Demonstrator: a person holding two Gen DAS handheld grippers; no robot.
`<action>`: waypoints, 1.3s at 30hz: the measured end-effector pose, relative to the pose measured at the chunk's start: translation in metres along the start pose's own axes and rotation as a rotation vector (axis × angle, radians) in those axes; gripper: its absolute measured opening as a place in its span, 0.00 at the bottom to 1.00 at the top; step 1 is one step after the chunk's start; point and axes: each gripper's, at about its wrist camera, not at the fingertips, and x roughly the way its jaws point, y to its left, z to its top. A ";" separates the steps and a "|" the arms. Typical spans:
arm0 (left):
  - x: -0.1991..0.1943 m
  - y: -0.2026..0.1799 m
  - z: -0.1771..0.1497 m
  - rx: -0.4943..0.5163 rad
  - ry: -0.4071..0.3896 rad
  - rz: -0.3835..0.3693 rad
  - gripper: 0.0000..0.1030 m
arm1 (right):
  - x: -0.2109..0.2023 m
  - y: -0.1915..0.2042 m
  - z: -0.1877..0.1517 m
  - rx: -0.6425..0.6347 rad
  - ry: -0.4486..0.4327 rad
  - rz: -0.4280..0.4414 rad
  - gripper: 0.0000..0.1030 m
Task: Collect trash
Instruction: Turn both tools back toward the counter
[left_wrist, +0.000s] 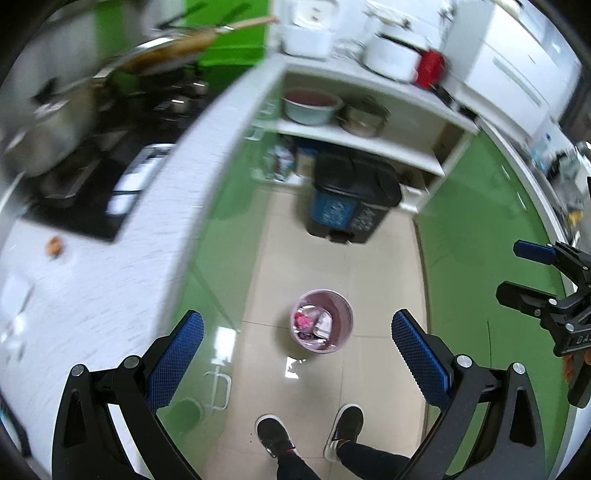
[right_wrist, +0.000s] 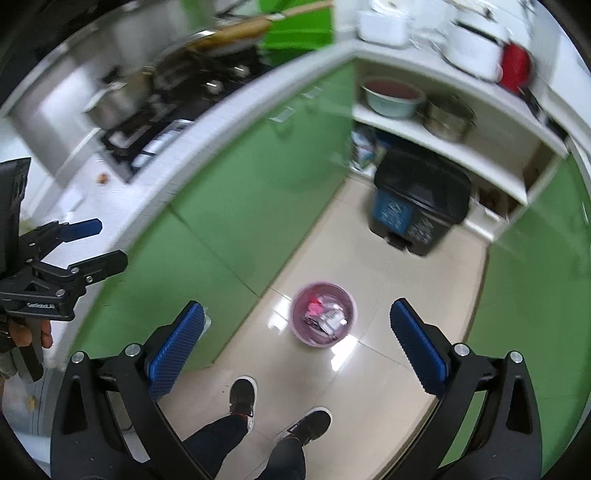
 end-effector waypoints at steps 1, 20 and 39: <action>-0.011 0.007 -0.002 -0.022 -0.010 0.012 0.95 | -0.004 0.010 0.007 -0.023 -0.007 0.018 0.96; -0.161 0.198 -0.084 -0.355 -0.117 0.300 0.95 | 0.007 0.239 0.086 -0.320 -0.030 0.265 0.96; -0.141 0.282 -0.081 -0.464 -0.099 0.317 0.95 | 0.099 0.349 0.159 -0.531 0.035 0.286 0.96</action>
